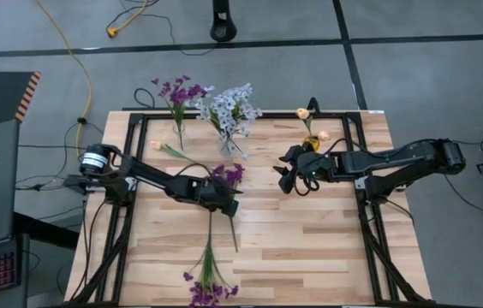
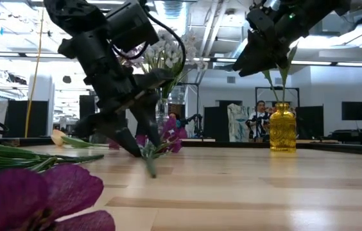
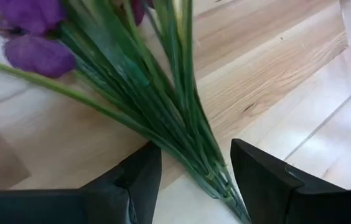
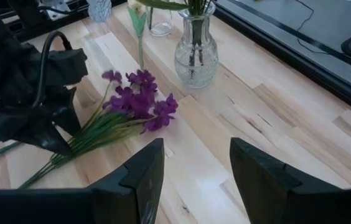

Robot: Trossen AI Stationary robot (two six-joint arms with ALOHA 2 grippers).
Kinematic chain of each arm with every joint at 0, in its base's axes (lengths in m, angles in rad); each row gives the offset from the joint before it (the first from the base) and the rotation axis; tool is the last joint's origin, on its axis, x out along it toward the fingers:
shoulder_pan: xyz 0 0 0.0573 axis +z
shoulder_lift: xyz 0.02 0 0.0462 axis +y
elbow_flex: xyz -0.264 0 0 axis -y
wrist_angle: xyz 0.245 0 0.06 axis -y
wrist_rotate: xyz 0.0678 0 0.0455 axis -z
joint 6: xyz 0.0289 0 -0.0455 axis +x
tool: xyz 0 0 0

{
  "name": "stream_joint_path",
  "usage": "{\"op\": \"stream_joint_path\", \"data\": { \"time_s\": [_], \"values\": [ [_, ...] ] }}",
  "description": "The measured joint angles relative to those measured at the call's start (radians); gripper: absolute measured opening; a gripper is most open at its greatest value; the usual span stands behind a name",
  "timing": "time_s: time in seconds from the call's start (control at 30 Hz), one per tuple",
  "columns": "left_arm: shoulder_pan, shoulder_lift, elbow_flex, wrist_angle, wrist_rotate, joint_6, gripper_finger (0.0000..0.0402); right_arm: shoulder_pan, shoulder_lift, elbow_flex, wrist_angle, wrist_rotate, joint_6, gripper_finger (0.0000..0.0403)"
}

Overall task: Sort flowers into vase by color
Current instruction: Put the top violet flowers into the left transparent vase

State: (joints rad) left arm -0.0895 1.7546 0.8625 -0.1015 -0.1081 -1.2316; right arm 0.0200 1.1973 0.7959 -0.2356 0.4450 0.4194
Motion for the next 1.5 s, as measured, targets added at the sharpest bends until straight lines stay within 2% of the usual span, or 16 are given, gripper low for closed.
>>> {"op": "stream_joint_path", "data": {
  "time_s": [0.2,0.33,0.87,1.23,1.5],
  "values": [
    [-0.001,0.013,0.052,-0.103,-0.024,-0.008,0.0179,0.0,0.0,0.0,-0.008,0.0,0.0,0.0209],
    [0.0,0.014,0.07,-0.15,-0.05,-0.01,0.0161,0.0,0.0,0.0,-0.018,0.0,0.0,0.0209],
    [-0.001,0.014,0.071,-0.18,-0.087,0.003,0.0008,0.0,0.0,0.0,-0.078,0.0,0.0,0.0209],
    [-0.008,-0.021,0.07,-0.201,-0.071,0.053,0.0002,0.0,0.0,0.0,-0.078,0.0,0.0,0.0209],
    [-0.045,-0.202,0.07,-0.322,-0.116,0.077,0.0001,0.0,0.0,0.0,-0.079,0.0,0.0,0.0209]
  ]
}}
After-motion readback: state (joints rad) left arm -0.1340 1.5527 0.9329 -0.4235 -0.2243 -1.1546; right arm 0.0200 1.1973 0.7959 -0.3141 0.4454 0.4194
